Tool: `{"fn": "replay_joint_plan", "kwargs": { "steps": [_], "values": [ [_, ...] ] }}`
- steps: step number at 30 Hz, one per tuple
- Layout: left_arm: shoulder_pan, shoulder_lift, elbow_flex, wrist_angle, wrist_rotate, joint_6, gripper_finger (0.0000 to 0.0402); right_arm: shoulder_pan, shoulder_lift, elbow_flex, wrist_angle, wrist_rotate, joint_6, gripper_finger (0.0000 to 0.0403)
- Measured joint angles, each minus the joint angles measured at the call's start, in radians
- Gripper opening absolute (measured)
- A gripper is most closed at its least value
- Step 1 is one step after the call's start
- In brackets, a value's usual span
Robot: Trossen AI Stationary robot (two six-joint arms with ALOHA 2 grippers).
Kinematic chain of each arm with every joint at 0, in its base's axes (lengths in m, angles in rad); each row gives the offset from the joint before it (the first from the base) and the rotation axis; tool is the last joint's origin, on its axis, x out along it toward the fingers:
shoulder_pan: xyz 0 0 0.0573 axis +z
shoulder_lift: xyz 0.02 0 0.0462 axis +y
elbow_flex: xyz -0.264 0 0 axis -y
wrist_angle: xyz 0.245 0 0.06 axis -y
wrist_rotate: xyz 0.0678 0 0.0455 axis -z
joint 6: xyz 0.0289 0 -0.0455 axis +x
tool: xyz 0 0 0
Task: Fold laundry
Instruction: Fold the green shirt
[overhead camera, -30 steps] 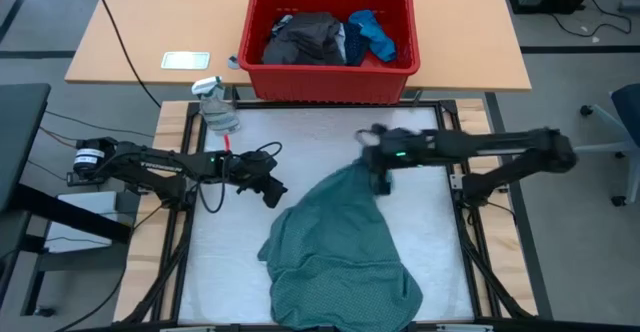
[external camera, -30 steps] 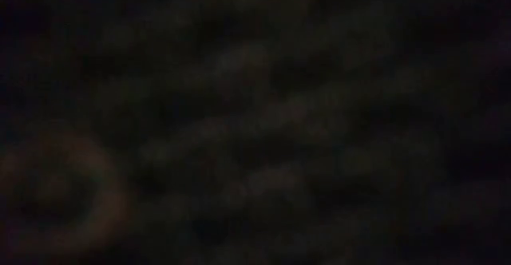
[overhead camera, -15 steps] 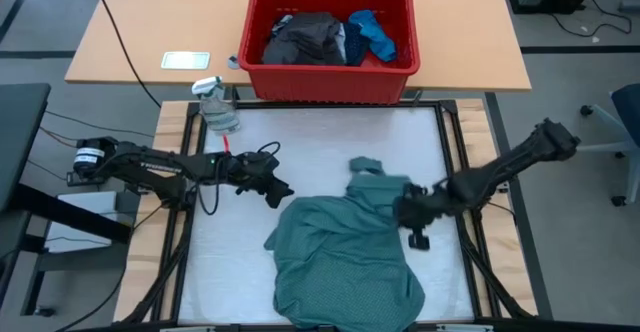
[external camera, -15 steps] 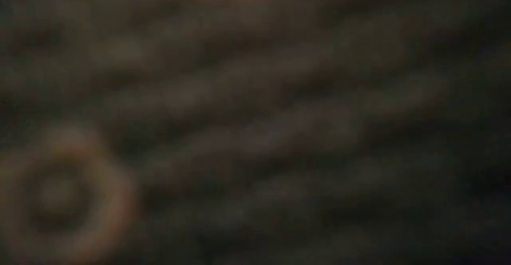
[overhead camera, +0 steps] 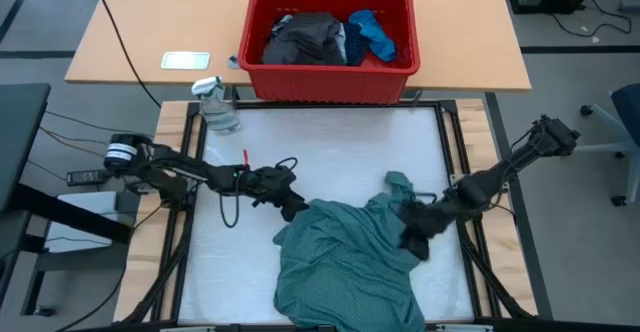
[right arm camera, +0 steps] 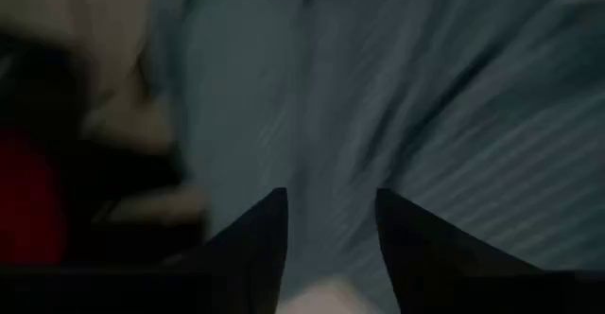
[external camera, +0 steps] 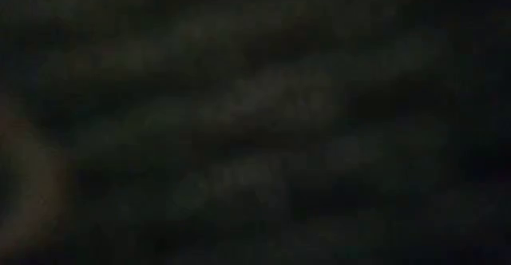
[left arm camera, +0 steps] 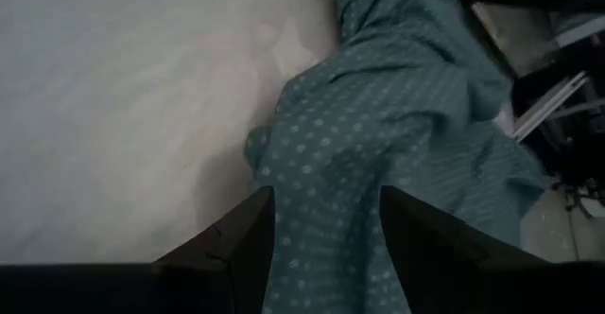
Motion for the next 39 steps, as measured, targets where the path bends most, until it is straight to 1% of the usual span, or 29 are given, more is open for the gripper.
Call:
{"fn": "replay_joint_plan", "kwargs": {
  "steps": [1,3,6,8,10,12,14,15,17,19,21,22,24,25,26,28,31,33,35,37,39],
  "values": [
    [0.0,0.019,-0.001,0.005,0.0,0.005,0.0197,-0.023,-0.007,0.01,-0.033,0.055,-0.004,0.0176],
    [0.0,0.069,-0.001,0.066,0.002,0.015,0.0195,-0.082,-0.015,0.018,-0.119,0.134,0.009,0.0183],
    [0.0,0.142,-0.001,0.187,0.031,0.016,0.0184,-0.175,0.002,0.014,-0.279,0.203,0.02,0.019],
    [0.0,0.177,-0.001,0.236,0.049,0.0,0.0168,-0.238,0.015,0.0,-0.295,0.229,-0.036,0.0191],
    [0.004,0.188,-0.001,0.242,0.066,-0.037,0.0137,-0.304,0.025,-0.043,-0.233,0.184,-0.098,0.0192],
    [0.007,0.187,-0.001,0.25,0.076,-0.047,0.0089,-0.359,0.037,-0.107,-0.12,0.117,-0.134,0.0191],
    [0.01,0.169,-0.002,0.245,0.08,-0.036,0.0033,-0.406,0.048,-0.169,-0.009,0.065,-0.156,0.0191],
    [0.01,0.159,-0.002,0.253,0.081,-0.029,0.0017,-0.428,0.055,-0.198,0.047,0.046,-0.166,0.0191],
    [0.012,0.141,-0.001,0.254,0.091,-0.026,0.0011,-0.47,0.06,-0.242,0.12,0.006,-0.188,0.019],
    [0.017,0.124,-0.001,0.25,0.115,-0.025,0.0006,-0.511,0.068,-0.268,0.167,-0.05,-0.222,0.0179],
    [0.021,0.101,-0.002,0.252,0.123,-0.027,0.0004,-0.542,0.078,-0.277,0.162,-0.086,-0.279,0.0147],
    [0.023,0.078,-0.002,0.242,0.123,-0.027,0.0004,-0.554,0.079,-0.274,0.162,-0.106,-0.311,0.0119],
    [0.029,0.021,-0.002,0.236,0.123,-0.025,0.0003,-0.575,0.073,-0.239,0.159,-0.132,-0.381,0.0047],
    [0.033,-0.018,-0.002,0.233,0.121,-0.019,0.0003,-0.583,0.064,-0.21,0.154,-0.133,-0.422,0.0025],
    [0.036,-0.063,-0.002,0.213,0.108,-0.006,0.0002,-0.587,0.055,-0.171,0.139,-0.115,-0.449,0.0018],
    [0.039,-0.161,-0.002,0.185,0.053,0.027,0.0002,-0.59,0.037,-0.078,0.08,-0.007,-0.479,0.0014],
    [0.036,-0.31,-0.002,0.114,-0.036,0.086,0.0001,-0.581,0.012,0.083,0.005,0.153,-0.59,0.0008],
    [0.019,-0.399,-0.002,0.07,-0.069,0.121,0.0001,-0.562,-0.003,0.176,-0.024,0.216,-0.66,0.0007],
    [-0.021,-0.474,-0.001,-0.003,-0.085,0.134,0.0001,-0.541,-0.008,0.234,-0.049,0.204,-0.69,0.0007],
    [-0.084,-0.511,0.001,-0.109,-0.099,0.128,0.0001,-0.523,-0.007,0.244,-0.059,0.12,-0.659,0.0007],
    [-0.171,-0.504,0.001,-0.271,-0.147,0.072,0.0001,-0.484,0.013,0.209,-0.053,0.044,-0.612,0.0007]
  ]
}}
